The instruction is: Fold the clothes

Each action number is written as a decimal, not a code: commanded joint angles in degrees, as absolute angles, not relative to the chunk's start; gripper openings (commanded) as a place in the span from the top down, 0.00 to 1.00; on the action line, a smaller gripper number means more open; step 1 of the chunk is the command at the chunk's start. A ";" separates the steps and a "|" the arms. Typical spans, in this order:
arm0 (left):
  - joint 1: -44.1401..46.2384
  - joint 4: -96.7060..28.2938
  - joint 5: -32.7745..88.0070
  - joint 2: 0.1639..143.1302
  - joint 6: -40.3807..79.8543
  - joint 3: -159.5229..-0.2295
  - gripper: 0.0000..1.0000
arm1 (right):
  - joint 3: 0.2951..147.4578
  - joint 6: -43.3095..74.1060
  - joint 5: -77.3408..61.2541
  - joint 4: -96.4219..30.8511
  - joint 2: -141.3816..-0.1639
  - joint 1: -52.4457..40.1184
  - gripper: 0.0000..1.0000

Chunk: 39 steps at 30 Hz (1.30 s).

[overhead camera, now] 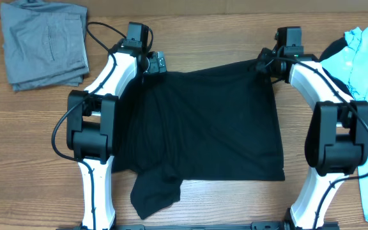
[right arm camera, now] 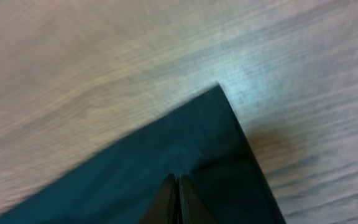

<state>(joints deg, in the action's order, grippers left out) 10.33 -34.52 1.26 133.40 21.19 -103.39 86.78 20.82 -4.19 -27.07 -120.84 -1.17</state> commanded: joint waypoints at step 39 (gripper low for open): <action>10.48 -30.15 -0.60 137.51 14.74 -103.13 0.00 | 89.34 22.90 9.28 -23.27 -137.45 9.98 0.96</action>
<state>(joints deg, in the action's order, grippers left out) 10.31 -31.05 0.45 134.19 17.10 -103.55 92.14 22.50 1.17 -19.81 -131.46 3.86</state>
